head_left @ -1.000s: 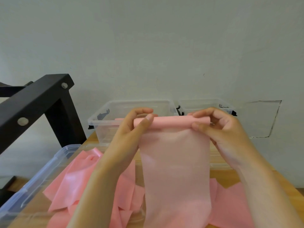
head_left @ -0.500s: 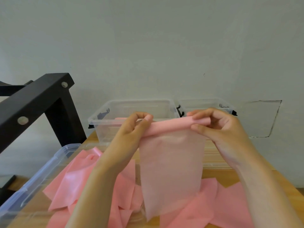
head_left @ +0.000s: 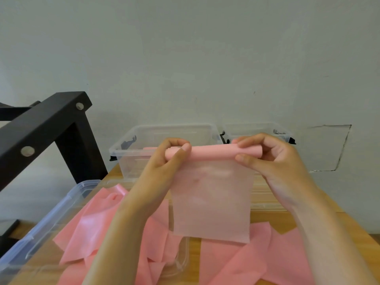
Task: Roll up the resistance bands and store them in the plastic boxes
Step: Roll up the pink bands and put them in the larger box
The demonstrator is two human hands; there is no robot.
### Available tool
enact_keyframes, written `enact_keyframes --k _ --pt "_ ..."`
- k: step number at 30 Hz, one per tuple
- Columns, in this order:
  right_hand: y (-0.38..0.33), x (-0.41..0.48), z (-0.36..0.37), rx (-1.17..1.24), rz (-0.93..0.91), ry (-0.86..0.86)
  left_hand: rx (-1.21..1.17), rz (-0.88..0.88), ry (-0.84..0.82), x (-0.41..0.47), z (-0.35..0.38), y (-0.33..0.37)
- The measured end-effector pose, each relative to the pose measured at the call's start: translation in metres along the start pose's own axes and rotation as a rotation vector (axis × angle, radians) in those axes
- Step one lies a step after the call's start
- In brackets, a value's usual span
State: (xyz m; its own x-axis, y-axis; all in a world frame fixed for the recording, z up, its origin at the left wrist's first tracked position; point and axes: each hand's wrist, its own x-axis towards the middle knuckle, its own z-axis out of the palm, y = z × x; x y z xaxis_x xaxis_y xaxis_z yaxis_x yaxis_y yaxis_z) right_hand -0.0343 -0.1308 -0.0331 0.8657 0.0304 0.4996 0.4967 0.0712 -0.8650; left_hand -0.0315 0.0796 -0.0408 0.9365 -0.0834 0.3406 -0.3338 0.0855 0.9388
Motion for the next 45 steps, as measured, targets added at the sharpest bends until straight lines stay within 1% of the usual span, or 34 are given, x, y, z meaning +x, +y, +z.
enact_keyframes --k 3,6,8,10,13,16,18,20,22,24,27,31,33,35,37,40,45 --pt "0.001 0.000 -0.004 0.019 -0.013 -0.033 0.037 0.047 -0.009 0.000 0.001 0.002" --pt "0.003 0.000 -0.006 -0.025 0.088 -0.129 -0.022 0.107 -0.013 -0.001 -0.001 0.003" --pt "0.005 -0.001 -0.005 -0.055 0.123 -0.116 -0.024 0.124 -0.023 -0.001 -0.003 0.002" --pt "0.004 -0.001 -0.002 -0.066 0.079 -0.060 -0.040 0.086 -0.049 -0.002 -0.004 0.002" --pt "0.002 -0.001 0.000 -0.056 -0.008 -0.053 -0.008 -0.015 -0.089 -0.002 -0.007 0.003" --pt "0.001 -0.001 0.000 -0.073 -0.030 -0.069 0.037 -0.001 -0.070 0.000 -0.007 0.002" --pt "0.003 0.000 -0.001 -0.102 0.007 -0.083 0.027 0.054 -0.042 0.000 -0.006 0.001" --pt "0.004 0.000 -0.002 -0.079 0.094 -0.099 -0.015 0.097 -0.019 0.001 -0.006 0.001" --pt "0.005 -0.001 -0.002 -0.069 0.133 -0.083 -0.072 0.103 -0.001 0.002 -0.006 0.001" --pt "0.005 -0.001 -0.001 -0.067 0.088 -0.049 -0.064 0.065 0.004 0.001 -0.006 0.000" --pt "0.004 0.000 0.001 -0.097 -0.006 -0.035 0.010 -0.010 -0.012 0.001 -0.006 -0.002" --pt "0.003 0.000 -0.001 -0.087 -0.049 -0.038 0.034 -0.012 -0.026 0.001 -0.006 -0.003" --pt "0.004 0.000 -0.001 -0.070 -0.019 -0.067 -0.015 -0.008 -0.016 0.001 -0.004 -0.002" --pt "0.006 0.000 0.002 -0.012 0.053 -0.090 -0.077 -0.002 0.010 0.002 -0.005 -0.003" --pt "0.007 0.000 0.004 0.010 0.096 -0.063 -0.089 0.006 0.017 0.002 -0.006 -0.003" --pt "0.005 0.000 0.004 -0.021 0.104 0.023 -0.043 -0.005 -0.029 0.001 -0.007 -0.003" --pt "0.003 -0.002 -0.002 -0.020 0.056 -0.066 -0.033 -0.027 -0.039 0.001 -0.008 -0.002"
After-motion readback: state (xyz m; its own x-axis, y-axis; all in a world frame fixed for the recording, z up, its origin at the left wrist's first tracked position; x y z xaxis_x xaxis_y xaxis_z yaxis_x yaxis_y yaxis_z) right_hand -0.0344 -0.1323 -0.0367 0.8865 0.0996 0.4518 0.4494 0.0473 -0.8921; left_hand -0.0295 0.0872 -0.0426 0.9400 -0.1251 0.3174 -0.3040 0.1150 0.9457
